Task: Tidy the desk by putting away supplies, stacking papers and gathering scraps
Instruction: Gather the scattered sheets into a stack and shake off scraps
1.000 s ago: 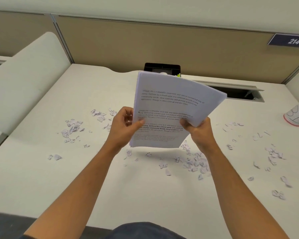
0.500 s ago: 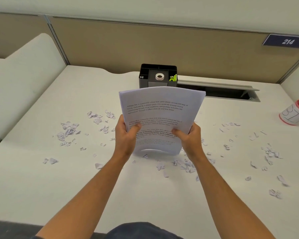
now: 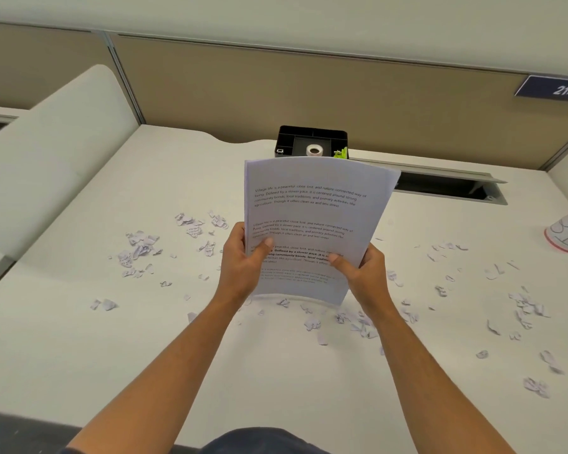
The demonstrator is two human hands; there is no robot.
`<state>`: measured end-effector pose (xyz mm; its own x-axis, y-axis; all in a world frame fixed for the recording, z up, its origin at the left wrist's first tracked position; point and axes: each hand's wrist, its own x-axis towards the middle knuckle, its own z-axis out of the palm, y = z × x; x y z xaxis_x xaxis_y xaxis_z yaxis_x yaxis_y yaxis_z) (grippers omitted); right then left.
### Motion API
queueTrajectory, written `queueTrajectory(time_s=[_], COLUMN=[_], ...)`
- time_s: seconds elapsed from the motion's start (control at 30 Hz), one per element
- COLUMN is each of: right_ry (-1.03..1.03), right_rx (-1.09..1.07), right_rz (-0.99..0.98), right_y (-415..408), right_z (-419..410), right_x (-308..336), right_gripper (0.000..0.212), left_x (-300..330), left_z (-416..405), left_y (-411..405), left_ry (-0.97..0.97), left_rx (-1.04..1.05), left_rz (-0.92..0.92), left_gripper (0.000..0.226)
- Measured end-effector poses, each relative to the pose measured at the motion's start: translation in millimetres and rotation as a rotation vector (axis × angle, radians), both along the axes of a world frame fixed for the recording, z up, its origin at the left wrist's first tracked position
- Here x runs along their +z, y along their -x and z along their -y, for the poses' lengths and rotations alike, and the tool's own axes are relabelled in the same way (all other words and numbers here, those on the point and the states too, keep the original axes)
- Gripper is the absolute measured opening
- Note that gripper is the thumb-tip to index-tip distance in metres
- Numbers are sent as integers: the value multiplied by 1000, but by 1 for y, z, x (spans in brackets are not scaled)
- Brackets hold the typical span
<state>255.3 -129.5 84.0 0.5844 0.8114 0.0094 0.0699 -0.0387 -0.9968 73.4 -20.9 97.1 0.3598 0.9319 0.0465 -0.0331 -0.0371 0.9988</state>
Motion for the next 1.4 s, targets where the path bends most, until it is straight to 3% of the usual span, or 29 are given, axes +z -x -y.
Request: queueTrajectory(time_s=[0.27, 0.47, 0.67, 0.73, 0.9, 0.97, 1.13, 1.23, 1.3, 1.33, 1.4], right_ry=[4, -1, 31, 40, 59, 65, 73, 77, 80, 87, 105], right_rx=[143, 154, 144, 126, 101, 91, 67, 61, 72, 75, 76], right_rz=[-69, -148, -241, -297, -435, -458, -457, -467, -476, -476, -480], right_y=[10, 25, 36, 39, 42, 42, 48, 50, 52, 52, 53], right_z=[-13, -29, -53, -62, -90, -102, -144, -176, -200, -213, -238], right_x=[2, 0, -6, -11, -15, -15, -10, -9, -9, -9, -11], right_gripper=[33, 37, 34, 34, 37, 36, 36, 36, 37, 37, 37], left_x=[13, 9, 3, -1, -27, -43, -68, -78, -85, -83, -94], left_z=[-28, -51, -78, -90, -129, -150, -200, -228, -241, -243, -247], left_y=[21, 37, 53, 60, 83, 94, 108, 102, 96, 95, 99], left_ry=[125, 273, 294, 236, -200, -312, -491, -521, -424, -318, 75], left_rx=[-18, -24, -68, -68, 89, 124, 59, -57, -88, -82, -23], left_rz=[15, -17, -71, -136, -496, -591, -900, -1006, -989, -895, -710], left_gripper=[27, 30, 28, 25, 12, 19, 65, 66, 62, 62, 89])
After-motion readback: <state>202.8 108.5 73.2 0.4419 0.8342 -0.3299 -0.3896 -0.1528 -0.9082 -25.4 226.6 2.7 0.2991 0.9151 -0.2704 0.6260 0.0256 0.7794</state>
